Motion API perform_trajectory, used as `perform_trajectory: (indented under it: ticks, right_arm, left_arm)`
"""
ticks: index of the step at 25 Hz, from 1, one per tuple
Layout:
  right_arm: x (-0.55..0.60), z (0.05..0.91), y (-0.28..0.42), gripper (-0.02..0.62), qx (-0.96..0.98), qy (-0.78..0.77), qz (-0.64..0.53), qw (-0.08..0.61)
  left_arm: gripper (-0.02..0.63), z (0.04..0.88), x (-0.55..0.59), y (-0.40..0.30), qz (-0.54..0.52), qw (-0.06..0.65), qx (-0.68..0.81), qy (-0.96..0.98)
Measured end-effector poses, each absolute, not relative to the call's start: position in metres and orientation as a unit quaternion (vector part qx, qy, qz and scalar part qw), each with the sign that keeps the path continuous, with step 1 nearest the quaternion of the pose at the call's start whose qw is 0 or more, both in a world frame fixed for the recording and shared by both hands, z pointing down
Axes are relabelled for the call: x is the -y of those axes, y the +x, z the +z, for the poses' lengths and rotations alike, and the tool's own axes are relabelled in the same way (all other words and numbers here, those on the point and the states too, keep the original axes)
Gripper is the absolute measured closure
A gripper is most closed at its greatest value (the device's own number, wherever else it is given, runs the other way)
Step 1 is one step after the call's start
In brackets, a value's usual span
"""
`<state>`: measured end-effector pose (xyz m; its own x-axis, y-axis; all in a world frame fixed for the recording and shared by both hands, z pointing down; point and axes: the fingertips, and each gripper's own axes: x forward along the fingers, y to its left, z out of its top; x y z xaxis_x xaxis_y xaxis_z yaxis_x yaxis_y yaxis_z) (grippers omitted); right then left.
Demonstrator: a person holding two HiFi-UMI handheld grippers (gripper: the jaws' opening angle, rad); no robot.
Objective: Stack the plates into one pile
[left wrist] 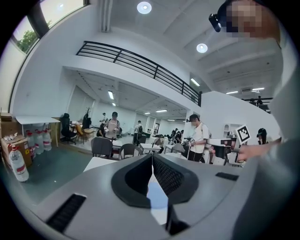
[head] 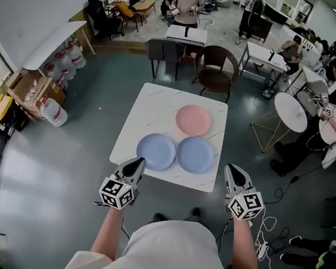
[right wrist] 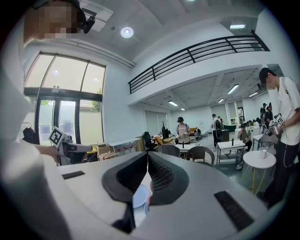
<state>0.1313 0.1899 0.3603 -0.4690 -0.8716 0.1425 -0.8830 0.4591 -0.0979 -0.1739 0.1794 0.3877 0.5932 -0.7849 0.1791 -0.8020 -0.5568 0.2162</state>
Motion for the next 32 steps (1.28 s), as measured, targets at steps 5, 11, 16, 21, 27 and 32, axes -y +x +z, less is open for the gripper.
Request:
perform_trajectory:
  ticks: [5, 11, 16, 21, 27, 32]
  right_arm:
    - [-0.201, 0.366, 0.114, 0.569, 0.848, 0.522, 0.084, 0.042]
    - [-0.21, 0.373, 0.104, 0.569, 0.844, 0.525, 0.092, 0.052]
    - [-0.203, 0.375, 0.114, 0.569, 0.823, 0.555, 0.109, 0.047]
    - [-0.195, 0.377, 0.11, 0.569, 0.83, 0.546, 0.102, 0.055]
    - [-0.169, 0.393, 0.113, 0.569, 0.838, 0.53, 0.114, 0.066]
    - [-0.134, 0.397, 0.115, 0.569, 0.848, 0.513, 0.116, 0.072]
  left_arm:
    - [0.586, 0.393, -0.185, -0.191, 0.03, 0.142, 0.449, 0.881]
    - [0.586, 0.402, -0.189, -0.205, 0.033, 0.15, 0.448, 0.881]
    - [0.586, 0.404, -0.187, -0.209, 0.032, 0.155, 0.449, 0.88]
    - [0.586, 0.407, -0.183, -0.209, 0.036, 0.156, 0.453, 0.877]
    - [0.586, 0.413, -0.167, -0.202, 0.043, 0.159, 0.461, 0.872]
    - [0.586, 0.412, -0.142, -0.19, 0.049, 0.157, 0.466, 0.869]
